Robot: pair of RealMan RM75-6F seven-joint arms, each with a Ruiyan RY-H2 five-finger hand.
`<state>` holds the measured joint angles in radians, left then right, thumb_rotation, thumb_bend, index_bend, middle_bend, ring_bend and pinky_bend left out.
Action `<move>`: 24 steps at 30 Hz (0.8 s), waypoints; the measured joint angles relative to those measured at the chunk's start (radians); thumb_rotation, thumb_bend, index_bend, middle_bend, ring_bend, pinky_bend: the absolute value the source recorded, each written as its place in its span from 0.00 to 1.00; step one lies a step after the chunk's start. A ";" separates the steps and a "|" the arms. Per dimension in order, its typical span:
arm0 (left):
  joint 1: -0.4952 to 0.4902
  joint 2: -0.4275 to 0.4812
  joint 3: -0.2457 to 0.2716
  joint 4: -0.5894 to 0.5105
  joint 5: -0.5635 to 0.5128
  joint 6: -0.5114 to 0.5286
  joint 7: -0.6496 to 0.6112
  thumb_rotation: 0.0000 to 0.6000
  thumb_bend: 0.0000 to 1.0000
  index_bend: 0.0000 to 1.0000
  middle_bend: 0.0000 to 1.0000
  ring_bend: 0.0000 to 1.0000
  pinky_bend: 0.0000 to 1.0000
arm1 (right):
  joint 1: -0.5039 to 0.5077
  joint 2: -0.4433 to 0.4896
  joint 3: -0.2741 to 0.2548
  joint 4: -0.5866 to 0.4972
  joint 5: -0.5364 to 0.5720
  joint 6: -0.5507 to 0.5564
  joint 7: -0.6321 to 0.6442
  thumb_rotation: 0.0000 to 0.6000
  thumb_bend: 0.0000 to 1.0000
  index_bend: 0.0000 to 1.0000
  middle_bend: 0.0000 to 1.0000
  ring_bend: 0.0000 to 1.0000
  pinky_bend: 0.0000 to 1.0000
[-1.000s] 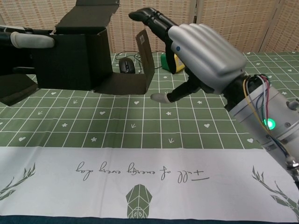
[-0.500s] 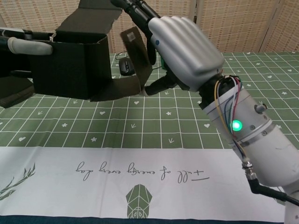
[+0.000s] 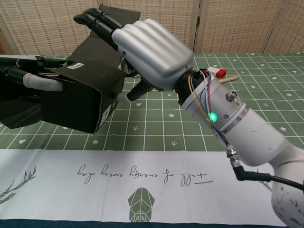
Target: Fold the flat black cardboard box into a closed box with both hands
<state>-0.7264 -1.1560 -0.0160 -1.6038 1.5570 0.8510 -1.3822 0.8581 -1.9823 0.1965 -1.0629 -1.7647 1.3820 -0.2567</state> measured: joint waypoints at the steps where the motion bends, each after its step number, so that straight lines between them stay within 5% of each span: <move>1: 0.001 -0.009 0.003 0.010 0.001 0.001 0.005 1.00 0.09 0.28 0.29 0.67 0.98 | 0.005 -0.003 -0.005 0.007 0.003 -0.015 -0.001 1.00 0.09 0.00 0.06 0.65 0.94; 24: 0.048 -0.224 0.081 0.252 0.065 0.090 0.161 1.00 0.09 0.25 0.29 0.67 0.98 | 0.079 -0.132 -0.067 0.239 0.002 -0.090 0.049 1.00 0.16 0.00 0.10 0.68 0.94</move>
<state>-0.6787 -1.3801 0.0648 -1.3517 1.6223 0.9412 -1.2209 0.9367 -2.1147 0.1296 -0.8237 -1.7623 1.2920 -0.2076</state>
